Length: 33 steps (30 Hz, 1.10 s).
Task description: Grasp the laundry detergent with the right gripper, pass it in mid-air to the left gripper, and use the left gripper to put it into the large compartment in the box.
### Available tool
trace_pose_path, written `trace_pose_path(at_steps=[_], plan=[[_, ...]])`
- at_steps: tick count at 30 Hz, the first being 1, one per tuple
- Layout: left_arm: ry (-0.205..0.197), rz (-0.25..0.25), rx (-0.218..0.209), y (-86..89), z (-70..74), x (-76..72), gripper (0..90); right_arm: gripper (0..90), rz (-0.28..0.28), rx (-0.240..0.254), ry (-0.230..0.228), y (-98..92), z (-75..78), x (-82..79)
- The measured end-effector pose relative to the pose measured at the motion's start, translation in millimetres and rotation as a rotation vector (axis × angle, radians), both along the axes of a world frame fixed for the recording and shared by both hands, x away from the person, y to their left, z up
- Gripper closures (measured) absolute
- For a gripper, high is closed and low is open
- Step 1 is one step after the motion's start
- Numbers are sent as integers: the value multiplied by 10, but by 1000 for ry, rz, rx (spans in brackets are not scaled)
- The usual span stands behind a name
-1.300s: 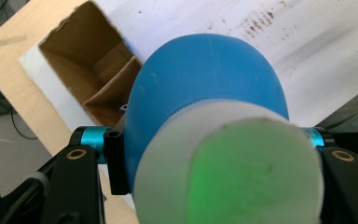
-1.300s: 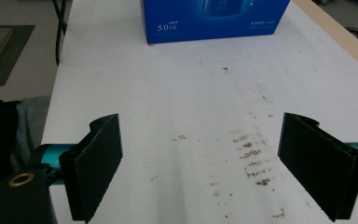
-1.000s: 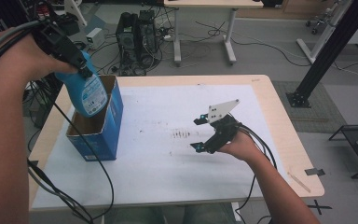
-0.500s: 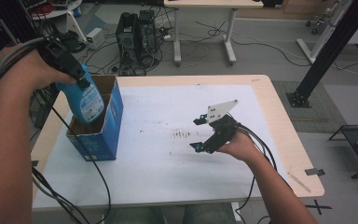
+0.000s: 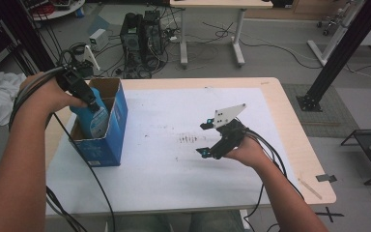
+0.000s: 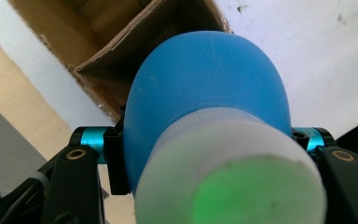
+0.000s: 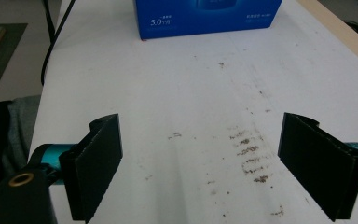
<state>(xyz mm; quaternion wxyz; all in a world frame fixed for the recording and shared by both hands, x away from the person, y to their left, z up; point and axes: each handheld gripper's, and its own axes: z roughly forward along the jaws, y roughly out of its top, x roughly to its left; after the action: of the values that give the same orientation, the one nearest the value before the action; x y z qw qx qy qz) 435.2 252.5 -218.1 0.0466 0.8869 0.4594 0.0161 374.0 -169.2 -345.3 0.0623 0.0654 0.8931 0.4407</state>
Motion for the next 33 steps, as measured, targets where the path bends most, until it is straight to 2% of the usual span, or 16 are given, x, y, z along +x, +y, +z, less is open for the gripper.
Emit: trace_pose_path(at_steps=[2,6,8,9,10,14,16,18,20,21,22,25,26,28,31,33], plan=[[19,-43,12,-16,-70,4,382,129,-3,4,4,6,-3,3],[30,-59,24,-40,-212,17,382,129,-4,8,2,7,-7,8],[47,-87,35,-35,-249,34,382,129,-6,8,2,7,-7,8],[34,-64,20,-49,-289,24,382,129,-8,5,5,8,-7,3],[56,-95,40,-36,-304,41,382,129,-6,5,4,11,-7,1],[61,-117,52,-19,-392,55,382,129,-5,3,3,13,-6,-8],[52,-107,38,-29,-454,42,382,129,-2,4,0,14,-4,-7],[68,-128,38,-20,-498,47,382,129,-5,4,0,12,-4,-7],[63,-137,27,-14,-540,45,381,129,-6,5,2,12,-3,-8],[75,-150,35,-11,-550,52,381,129,-4,6,1,15,-5,-9],[62,-140,31,-24,-577,43,381,129,-9,4,0,17,-7,-12],[73,-165,54,-28,-604,54,381,129,-6,7,-2,24,-10,-12],[71,-152,45,-34,-623,48,381,129,-4,7,-5,22,-10,-11],[86,-161,61,-28,-648,60,381,129,-6,9,-1,26,-14,-12],[84,-156,51,-24,-669,58,380,129,-2,8,-2,29,-19,-9],[79,-132,43,-28,-683,45,379,129,-3,9,-1,29,-20,-7]])
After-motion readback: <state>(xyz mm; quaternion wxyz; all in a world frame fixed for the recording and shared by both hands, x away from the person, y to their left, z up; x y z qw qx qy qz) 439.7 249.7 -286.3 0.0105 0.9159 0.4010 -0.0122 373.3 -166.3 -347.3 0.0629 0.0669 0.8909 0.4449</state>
